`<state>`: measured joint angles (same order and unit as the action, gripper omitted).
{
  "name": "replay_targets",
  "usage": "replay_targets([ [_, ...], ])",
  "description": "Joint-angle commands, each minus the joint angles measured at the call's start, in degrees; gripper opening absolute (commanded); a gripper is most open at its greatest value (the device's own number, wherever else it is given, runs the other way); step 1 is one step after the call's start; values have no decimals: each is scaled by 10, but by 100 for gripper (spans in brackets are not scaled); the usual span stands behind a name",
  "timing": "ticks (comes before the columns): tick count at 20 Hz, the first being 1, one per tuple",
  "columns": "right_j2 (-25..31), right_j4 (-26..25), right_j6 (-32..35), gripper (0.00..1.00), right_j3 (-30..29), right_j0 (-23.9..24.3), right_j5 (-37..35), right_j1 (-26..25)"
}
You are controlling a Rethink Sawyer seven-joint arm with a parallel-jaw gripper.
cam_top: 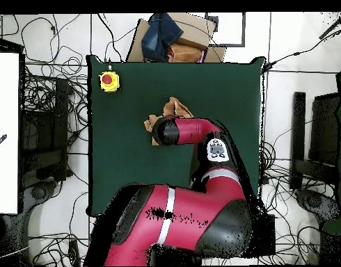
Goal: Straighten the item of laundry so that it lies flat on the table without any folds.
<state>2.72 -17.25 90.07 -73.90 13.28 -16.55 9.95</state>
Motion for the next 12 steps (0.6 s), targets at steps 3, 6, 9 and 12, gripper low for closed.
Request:
replay_targets([
  [3, -8, -13, 71, 100, 17, -5, 32, -33],
  [6, -7, -16, 68, 100, 24, 0, 40, -39],
  [9, -4, -16, 62, 100, 34, 1, 32, -42],
  [12, -8, -14, 66, 100, 32, -3, 29, -34],
])
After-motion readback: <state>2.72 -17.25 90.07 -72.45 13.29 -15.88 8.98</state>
